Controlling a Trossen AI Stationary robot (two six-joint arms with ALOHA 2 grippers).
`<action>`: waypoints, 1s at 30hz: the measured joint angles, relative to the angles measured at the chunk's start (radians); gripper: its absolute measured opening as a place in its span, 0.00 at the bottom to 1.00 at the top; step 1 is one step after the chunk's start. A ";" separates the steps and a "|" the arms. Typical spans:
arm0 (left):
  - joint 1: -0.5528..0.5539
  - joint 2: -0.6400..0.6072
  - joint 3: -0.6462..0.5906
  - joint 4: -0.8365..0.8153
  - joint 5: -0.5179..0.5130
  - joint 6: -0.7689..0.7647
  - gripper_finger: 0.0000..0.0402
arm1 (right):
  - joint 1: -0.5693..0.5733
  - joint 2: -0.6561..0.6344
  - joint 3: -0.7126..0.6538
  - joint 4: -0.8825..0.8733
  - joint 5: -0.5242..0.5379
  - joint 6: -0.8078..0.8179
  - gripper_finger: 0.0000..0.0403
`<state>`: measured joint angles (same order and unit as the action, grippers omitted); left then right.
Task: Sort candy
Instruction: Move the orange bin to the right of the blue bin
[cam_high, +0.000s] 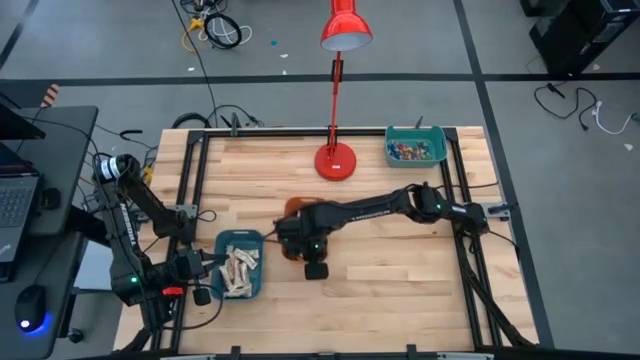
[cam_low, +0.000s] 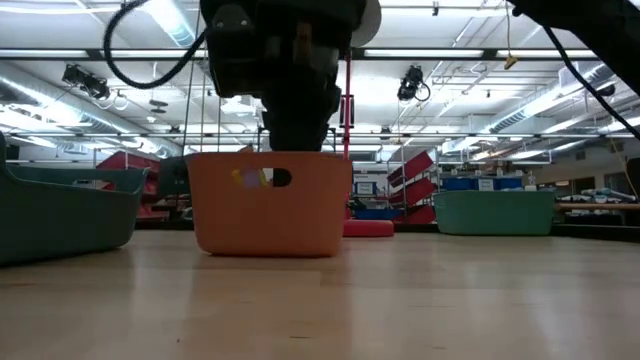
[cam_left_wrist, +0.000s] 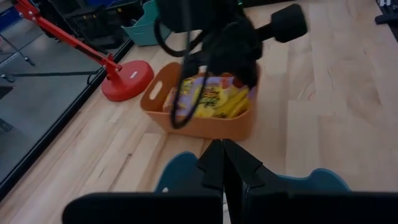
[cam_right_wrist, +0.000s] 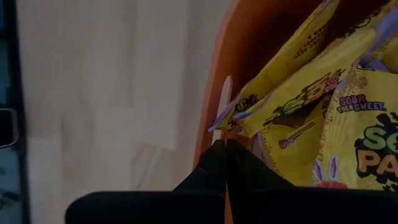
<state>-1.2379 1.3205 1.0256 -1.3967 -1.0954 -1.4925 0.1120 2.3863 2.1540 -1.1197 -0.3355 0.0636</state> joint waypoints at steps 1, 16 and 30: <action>0.000 0.000 0.000 0.002 0.000 0.000 0.00 | 0.010 0.000 0.000 -0.004 -0.003 0.008 0.00; 0.000 0.000 0.000 0.062 0.000 0.000 0.00 | 0.096 -0.091 0.004 -0.068 0.312 0.188 0.00; 0.000 0.000 0.000 0.076 0.000 0.000 0.00 | 0.008 -0.185 0.005 -0.188 0.663 0.147 0.00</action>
<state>-1.2377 1.3205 1.0256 -1.3203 -1.0955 -1.4925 0.1199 2.2012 2.1590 -1.3072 0.3276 0.2108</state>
